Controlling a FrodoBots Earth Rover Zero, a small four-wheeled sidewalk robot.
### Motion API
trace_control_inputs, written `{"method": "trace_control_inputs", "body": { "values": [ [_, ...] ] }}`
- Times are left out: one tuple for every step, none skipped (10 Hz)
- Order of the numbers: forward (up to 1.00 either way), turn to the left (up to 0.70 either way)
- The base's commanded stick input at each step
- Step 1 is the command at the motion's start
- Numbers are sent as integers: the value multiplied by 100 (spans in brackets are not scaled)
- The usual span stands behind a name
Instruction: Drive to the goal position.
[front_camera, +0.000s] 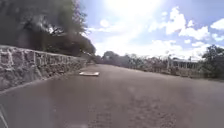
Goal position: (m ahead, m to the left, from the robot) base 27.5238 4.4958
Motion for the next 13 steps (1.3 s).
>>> {"method": "trace_control_inputs", "body": {
  "values": [
    [50, 0],
    [50, 0],
    [50, 0],
    [50, 0],
    [50, 0],
    [50, 0],
    [50, 0],
    [50, 0],
    [50, 0],
    [50, 0],
    [50, 0],
    [50, 0],
    [50, 0]
  ]
}}
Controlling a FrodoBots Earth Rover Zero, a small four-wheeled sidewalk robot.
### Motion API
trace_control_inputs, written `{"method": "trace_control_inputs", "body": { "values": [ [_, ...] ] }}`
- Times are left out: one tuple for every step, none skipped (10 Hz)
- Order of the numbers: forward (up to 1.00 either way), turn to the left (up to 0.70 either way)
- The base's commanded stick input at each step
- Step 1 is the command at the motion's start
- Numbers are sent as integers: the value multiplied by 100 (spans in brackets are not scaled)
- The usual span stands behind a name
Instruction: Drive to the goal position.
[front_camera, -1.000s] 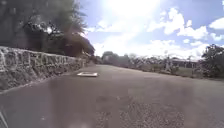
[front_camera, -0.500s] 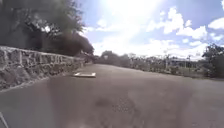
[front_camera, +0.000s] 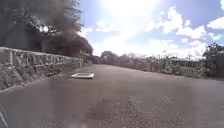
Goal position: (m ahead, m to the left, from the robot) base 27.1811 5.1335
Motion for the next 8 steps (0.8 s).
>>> {"method": "trace_control_inputs", "body": {
  "values": [
    [50, 0],
    [50, 0],
    [50, 0],
    [50, 0],
    [50, 0],
    [50, 0],
    [50, 0],
    [50, 0]
  ]
}}
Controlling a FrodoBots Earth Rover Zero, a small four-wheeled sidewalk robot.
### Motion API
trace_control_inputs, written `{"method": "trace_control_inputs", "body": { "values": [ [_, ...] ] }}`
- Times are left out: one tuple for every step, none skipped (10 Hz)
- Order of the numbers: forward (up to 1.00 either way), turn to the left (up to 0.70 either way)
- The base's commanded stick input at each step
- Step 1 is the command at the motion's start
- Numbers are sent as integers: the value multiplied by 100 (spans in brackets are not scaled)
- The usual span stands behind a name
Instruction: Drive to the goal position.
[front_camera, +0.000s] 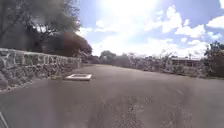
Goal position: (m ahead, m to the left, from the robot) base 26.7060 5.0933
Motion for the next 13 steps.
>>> {"method": "trace_control_inputs", "body": {
  "values": [
    [50, 0],
    [50, 0],
    [50, 0],
    [50, 0],
    [50, 0],
    [50, 0],
    [50, 0],
    [50, 0],
    [50, 0],
    [50, 0],
    [50, 0],
    [50, 0],
    [50, 0]
  ]
}}
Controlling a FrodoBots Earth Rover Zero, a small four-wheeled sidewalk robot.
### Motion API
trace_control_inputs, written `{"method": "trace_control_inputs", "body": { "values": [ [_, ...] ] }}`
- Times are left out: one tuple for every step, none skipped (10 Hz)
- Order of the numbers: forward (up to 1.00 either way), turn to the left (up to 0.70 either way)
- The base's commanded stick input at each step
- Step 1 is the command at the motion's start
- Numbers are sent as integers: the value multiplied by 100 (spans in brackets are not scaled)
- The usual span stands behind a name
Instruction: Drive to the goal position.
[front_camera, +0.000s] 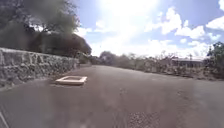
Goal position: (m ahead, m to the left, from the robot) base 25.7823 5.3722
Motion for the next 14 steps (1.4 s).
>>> {"method": "trace_control_inputs", "body": {
  "values": [
    [50, 0],
    [50, 0],
    [50, 0],
    [50, 0],
    [50, 0],
    [50, 0],
    [50, 0],
    [50, 0],
    [50, 0],
    [50, 0],
    [50, 0],
    [50, 0],
    [50, 0],
    [50, 0]
  ]
}}
